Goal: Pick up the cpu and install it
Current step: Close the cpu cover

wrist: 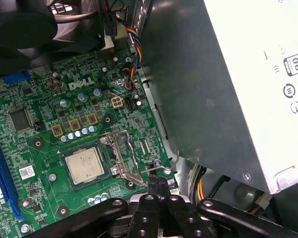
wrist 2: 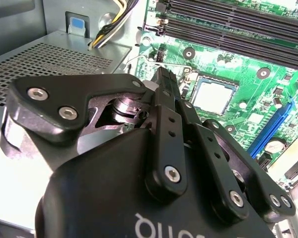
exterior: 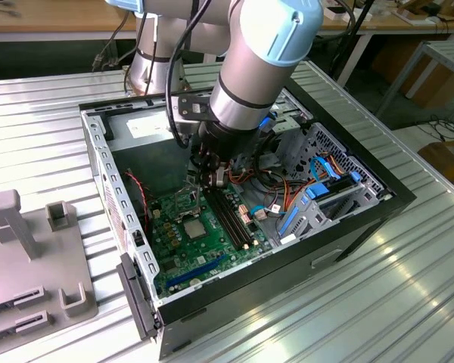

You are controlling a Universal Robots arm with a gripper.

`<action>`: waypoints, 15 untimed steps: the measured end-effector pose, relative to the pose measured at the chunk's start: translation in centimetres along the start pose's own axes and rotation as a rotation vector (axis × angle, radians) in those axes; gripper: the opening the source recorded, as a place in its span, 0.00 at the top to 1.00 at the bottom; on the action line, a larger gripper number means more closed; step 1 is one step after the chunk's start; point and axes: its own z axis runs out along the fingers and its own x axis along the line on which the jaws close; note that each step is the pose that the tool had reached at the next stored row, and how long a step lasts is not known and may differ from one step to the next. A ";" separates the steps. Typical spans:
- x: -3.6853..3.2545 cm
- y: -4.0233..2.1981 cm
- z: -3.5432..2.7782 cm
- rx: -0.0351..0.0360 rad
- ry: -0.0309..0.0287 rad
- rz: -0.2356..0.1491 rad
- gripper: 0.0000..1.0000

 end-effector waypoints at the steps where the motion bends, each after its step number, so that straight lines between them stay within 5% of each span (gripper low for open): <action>1: 0.02 -0.01 -0.01 0.0000 0.0001 0.000 0.89; 15: 0.69 -0.22 -0.12 0.0000 0.0000 0.000 0.89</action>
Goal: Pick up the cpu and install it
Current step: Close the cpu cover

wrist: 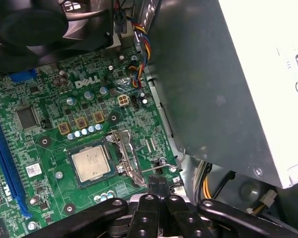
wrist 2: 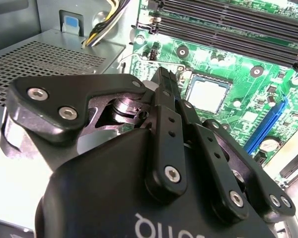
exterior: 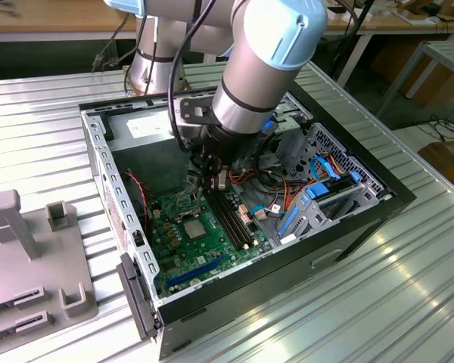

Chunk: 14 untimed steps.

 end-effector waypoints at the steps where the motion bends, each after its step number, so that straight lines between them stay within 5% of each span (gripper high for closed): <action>1: 0.05 -0.02 -0.01 0.0000 0.0000 0.000 0.89; 14: 0.81 -0.27 -0.14 0.0000 0.0000 0.000 0.89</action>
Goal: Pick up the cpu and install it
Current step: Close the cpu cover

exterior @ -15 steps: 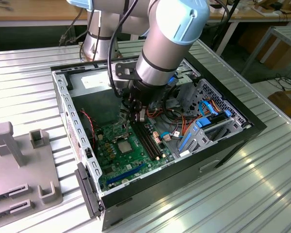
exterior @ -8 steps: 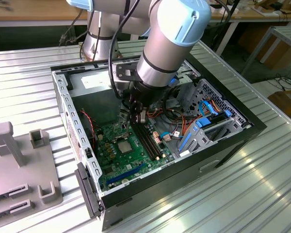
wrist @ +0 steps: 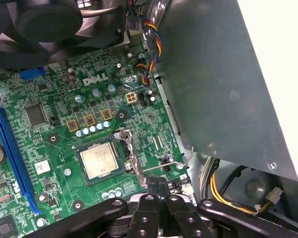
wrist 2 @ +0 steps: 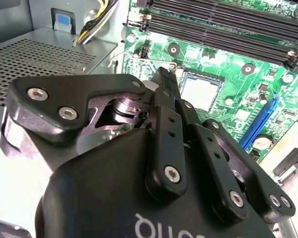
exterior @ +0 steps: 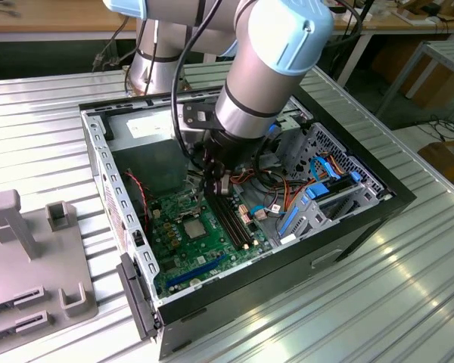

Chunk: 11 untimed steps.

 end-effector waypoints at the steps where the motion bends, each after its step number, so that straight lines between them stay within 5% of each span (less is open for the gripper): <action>1: 0.03 -0.01 -0.01 -0.0001 0.0000 0.000 0.89; 11: 0.56 -0.19 -0.10 -0.0001 0.0000 0.000 0.89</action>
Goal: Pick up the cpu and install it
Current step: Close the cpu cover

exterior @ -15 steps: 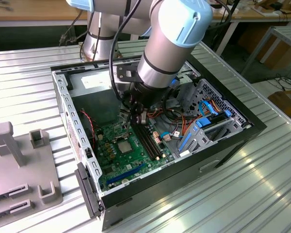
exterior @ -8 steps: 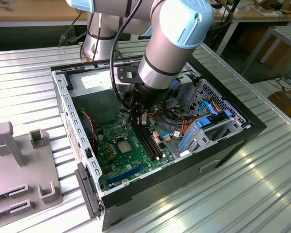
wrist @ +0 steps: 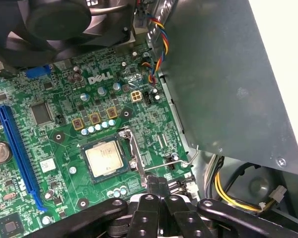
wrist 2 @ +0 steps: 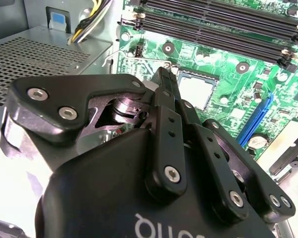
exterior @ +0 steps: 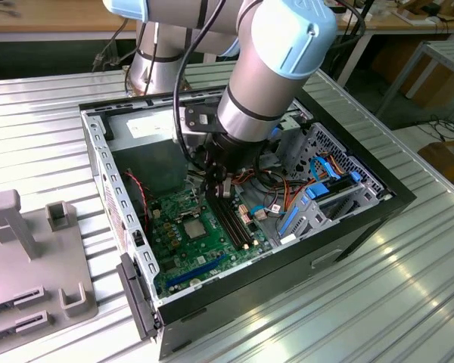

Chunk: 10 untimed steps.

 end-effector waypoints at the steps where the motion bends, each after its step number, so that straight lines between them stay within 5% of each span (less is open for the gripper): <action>1: 0.09 -0.03 -0.02 0.0000 0.0000 0.000 0.89; 10: 0.64 -0.21 -0.11 0.0000 -0.0001 0.000 0.89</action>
